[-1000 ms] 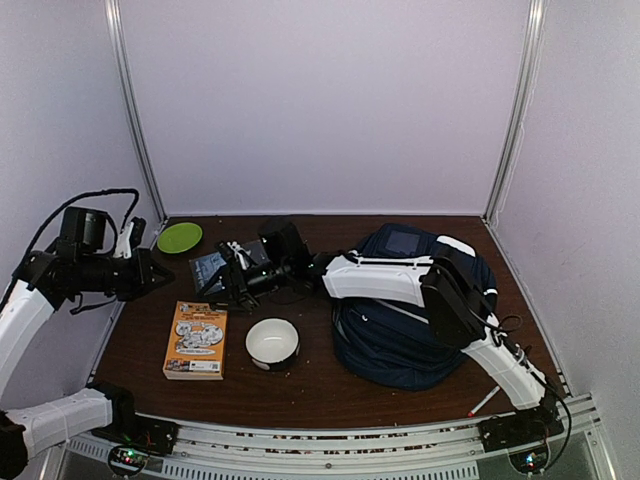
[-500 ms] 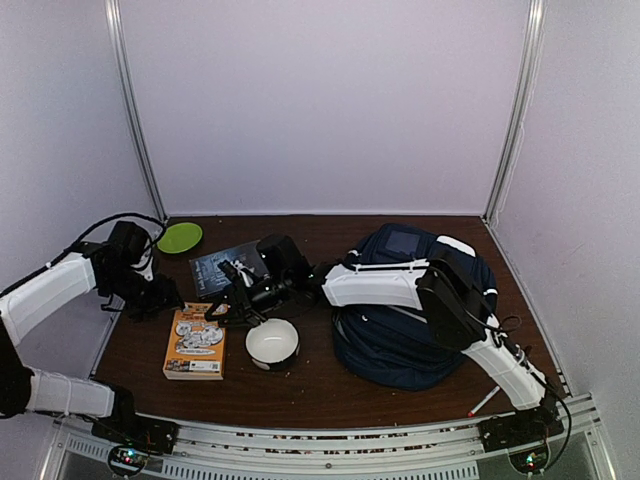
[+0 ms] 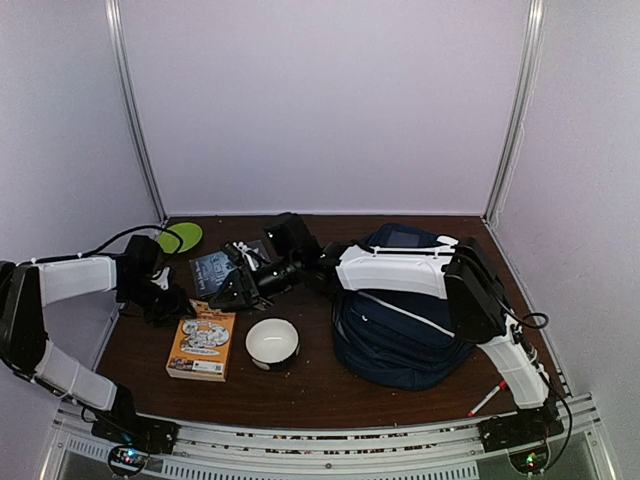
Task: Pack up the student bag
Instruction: Pick up the book at the center of the board.
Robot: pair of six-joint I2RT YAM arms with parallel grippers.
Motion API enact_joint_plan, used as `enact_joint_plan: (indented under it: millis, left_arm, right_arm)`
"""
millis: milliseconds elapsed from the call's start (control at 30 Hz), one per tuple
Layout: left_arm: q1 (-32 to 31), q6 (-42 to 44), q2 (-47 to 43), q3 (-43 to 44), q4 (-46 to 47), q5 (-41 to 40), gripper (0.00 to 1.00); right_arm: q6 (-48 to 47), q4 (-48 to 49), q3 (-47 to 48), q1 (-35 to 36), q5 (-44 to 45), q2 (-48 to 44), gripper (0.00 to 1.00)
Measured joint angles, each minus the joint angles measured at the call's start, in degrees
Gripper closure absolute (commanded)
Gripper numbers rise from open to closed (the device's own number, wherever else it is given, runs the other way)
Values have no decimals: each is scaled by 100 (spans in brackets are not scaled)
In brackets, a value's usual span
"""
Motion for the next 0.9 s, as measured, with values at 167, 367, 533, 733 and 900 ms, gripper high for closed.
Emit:
enact_joint_plan:
  millis: [167,367,533,733,900]
  left_arm:
    - [0,72,-286,-44,166,400,77]
    - [0,90,-442,-98,479,960,80]
    - [0,129,-144,-188,793,1556,69]
    - [0,417,120,-177,713,1725,66]
    - [2,686,337,-125,654,1832,90]
  right_arm:
    - [-199,-212,15,-72,72,0,43]
    - [-219,-282,15,-85,111,0,44]
    - [-293,-295,13,-90,111,0,44]
    - [-332,-295,9,-101,111,0,44]
    - [-332,-293,9,-111,114,0,44]
